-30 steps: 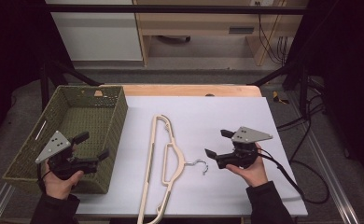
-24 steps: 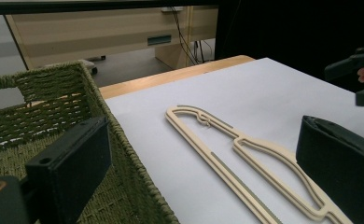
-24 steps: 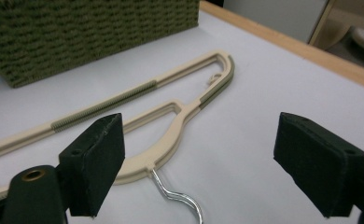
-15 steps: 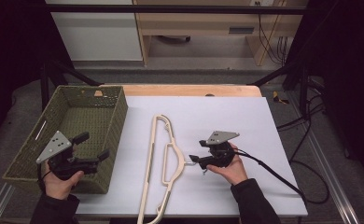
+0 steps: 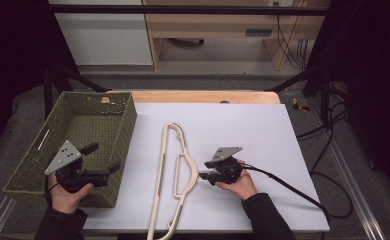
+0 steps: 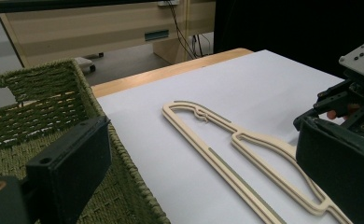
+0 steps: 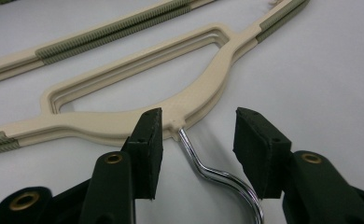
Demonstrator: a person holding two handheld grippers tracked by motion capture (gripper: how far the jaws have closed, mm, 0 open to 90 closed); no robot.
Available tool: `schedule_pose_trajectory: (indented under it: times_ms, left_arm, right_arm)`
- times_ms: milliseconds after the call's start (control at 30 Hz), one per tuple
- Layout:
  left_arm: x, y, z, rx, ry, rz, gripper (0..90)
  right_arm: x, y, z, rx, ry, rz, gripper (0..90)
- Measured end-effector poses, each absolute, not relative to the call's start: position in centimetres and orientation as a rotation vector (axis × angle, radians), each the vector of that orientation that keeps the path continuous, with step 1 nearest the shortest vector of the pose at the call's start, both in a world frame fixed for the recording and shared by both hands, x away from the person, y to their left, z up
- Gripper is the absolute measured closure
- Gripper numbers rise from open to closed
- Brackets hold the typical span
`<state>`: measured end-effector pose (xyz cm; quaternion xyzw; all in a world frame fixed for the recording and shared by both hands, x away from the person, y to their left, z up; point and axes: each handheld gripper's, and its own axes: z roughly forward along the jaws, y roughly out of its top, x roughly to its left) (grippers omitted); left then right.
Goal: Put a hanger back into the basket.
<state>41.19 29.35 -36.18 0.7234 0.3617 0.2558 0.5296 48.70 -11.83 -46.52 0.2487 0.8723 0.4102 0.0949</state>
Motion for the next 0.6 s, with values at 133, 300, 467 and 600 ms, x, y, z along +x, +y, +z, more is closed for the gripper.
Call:
schedule_pose_trajectory:
  times_ms: [133,300,467,600]
  left_arm:
    - [41.2,29.3,-36.2,1.729,0.862,0.609,3.5]
    - [41.3,29.2,-36.3,1.736,0.861,0.609,3.5]
    - [41.3,29.2,-36.3,1.74,0.863,0.61,3.5]
    - [41.3,29.1,-36.3,1.742,0.861,0.612,3.5]
  right_arm:
    - [48.8,-11.5,-47.0,0.718,2.602,1.192,61.5]
    - [49.0,-11.3,-47.5,0.689,2.654,1.166,73.9]
    - [49.1,-11.4,-47.6,0.66,2.663,1.165,81.9]
    - [49.1,-11.4,-47.5,0.647,2.667,1.162,83.6]
